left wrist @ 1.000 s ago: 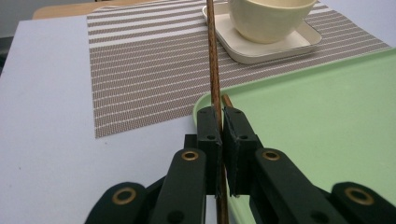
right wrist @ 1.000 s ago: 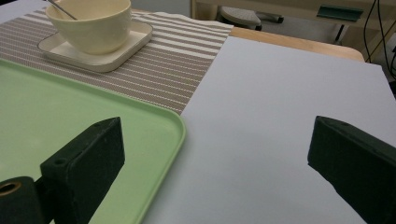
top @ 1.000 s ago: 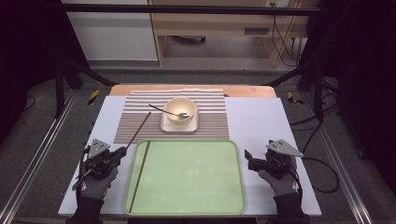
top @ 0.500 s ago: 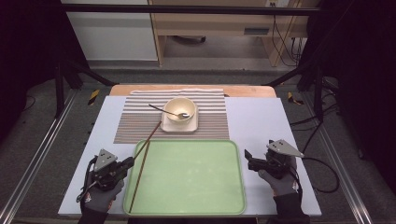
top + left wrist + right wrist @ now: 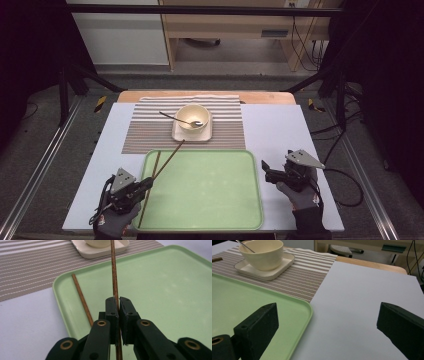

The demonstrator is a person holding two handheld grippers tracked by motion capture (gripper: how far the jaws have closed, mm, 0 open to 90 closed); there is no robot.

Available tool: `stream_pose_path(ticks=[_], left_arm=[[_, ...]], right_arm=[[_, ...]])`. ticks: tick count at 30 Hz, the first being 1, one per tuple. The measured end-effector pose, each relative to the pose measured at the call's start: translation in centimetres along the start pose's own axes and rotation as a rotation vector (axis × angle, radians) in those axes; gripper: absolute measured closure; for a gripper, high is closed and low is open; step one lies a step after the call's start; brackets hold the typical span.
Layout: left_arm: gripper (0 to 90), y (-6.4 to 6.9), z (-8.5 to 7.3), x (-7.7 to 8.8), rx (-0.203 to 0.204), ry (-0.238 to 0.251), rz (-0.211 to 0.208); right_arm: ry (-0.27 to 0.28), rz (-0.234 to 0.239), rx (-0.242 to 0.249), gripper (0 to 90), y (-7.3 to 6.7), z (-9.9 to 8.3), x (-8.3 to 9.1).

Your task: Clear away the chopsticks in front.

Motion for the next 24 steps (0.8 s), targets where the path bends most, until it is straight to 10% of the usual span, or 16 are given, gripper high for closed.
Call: stream_pose_path(ticks=[24], left_arm=[[85.3, 1.7, -1.6, -2.3, -0.063, -0.118, -0.026]], right_arm=[[-0.005, 0.001, 0.004, 4.2, -0.1, -0.1, -0.1]])
Point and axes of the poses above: each handheld gripper's, and its own axes: x roughly backward along the jaws, z roughly out of its top, y roughly to its right, the point moved 2 cm from there along -x, roughly forward along the jaws, and after that the axes turned 6 degrees about -z, right-handed, at the moved point
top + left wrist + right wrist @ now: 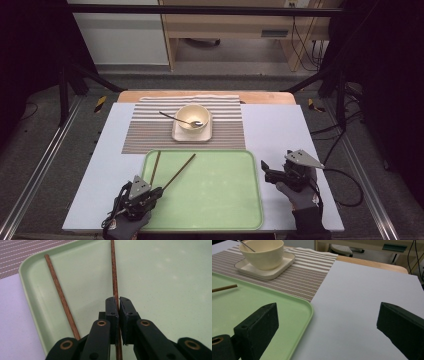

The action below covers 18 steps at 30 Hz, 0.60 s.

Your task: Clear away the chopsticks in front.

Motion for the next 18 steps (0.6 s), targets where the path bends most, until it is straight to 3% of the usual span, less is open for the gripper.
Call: stream_pose_path(ticks=[13, 18], left_arm=[[85.3, 0.3, -0.6, -1.2, -0.019, -0.075, -0.001], [85.2, 0.3, -0.7, -1.4, -0.022, -0.081, 0.001]], right_arm=[[-0.002, 0.000, 0.002, 4.2, -0.1, 0.0, -0.1], [0.000, 0.001, 0.000, 4.2, -0.1, 0.0, 0.0]])
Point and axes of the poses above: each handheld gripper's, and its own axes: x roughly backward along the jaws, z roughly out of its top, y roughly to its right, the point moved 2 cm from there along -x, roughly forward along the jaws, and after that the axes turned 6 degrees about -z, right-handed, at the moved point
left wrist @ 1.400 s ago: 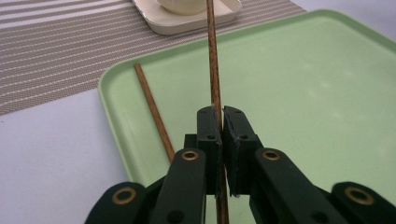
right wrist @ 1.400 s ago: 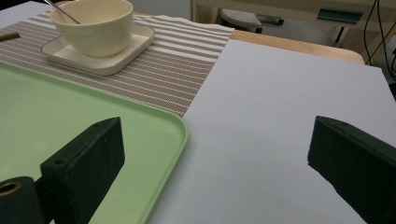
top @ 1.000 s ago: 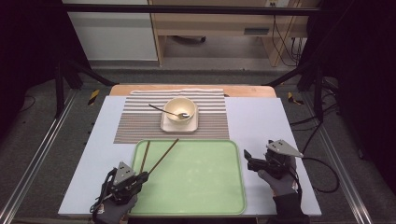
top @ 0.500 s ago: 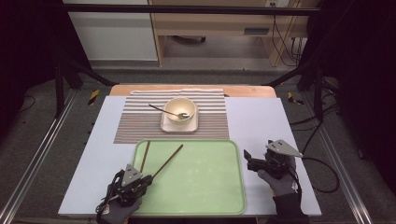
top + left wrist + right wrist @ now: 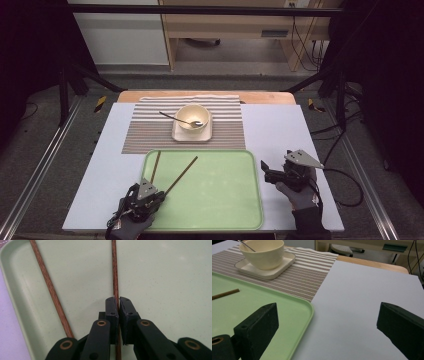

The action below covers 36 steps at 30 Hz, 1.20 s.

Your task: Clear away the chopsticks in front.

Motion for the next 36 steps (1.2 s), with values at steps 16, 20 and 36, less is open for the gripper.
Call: stream_pose_path(ticks=[16, 20, 36], left_arm=[[84.5, 0.1, 0.1, 0.0, -0.023, -0.001, -0.011], [81.5, 0.1, 0.4, 0.3, -0.019, 0.020, -0.031], [89.5, -0.6, 5.6, -0.2, -0.064, 0.121, -0.081]], right_arm=[[-0.004, 0.001, 0.001, 4.2, -0.1, 0.0, -0.1], [-0.005, -0.004, 0.006, 4.2, 0.0, -0.1, -0.1], [-0.016, -0.005, 0.009, 4.1, -0.1, -0.2, -0.4]])
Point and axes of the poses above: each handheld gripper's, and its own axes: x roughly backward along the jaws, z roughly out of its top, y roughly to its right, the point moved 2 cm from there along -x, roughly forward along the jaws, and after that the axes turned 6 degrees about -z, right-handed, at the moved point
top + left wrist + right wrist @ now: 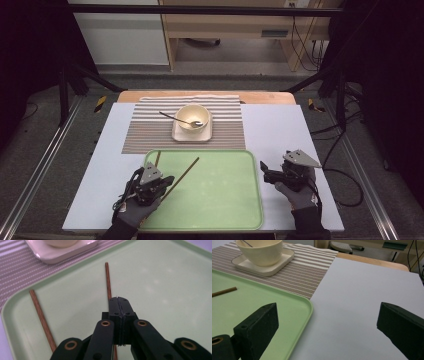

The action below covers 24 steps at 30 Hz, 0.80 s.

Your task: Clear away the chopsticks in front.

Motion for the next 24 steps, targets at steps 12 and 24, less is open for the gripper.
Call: stream_pose_path(ticks=[12, 24], left_arm=[[89.6, 0.2, 2.6, -4.7, -0.048, -0.062, -0.055], [89.7, -0.1, 1.7, -7.1, -0.072, -0.154, -0.044]], right_arm=[[0.009, 0.004, -0.001, 4.0, 0.1, 0.1, 0.1], [0.005, 0.009, 0.005, 3.9, 0.0, 0.1, 0.1]])
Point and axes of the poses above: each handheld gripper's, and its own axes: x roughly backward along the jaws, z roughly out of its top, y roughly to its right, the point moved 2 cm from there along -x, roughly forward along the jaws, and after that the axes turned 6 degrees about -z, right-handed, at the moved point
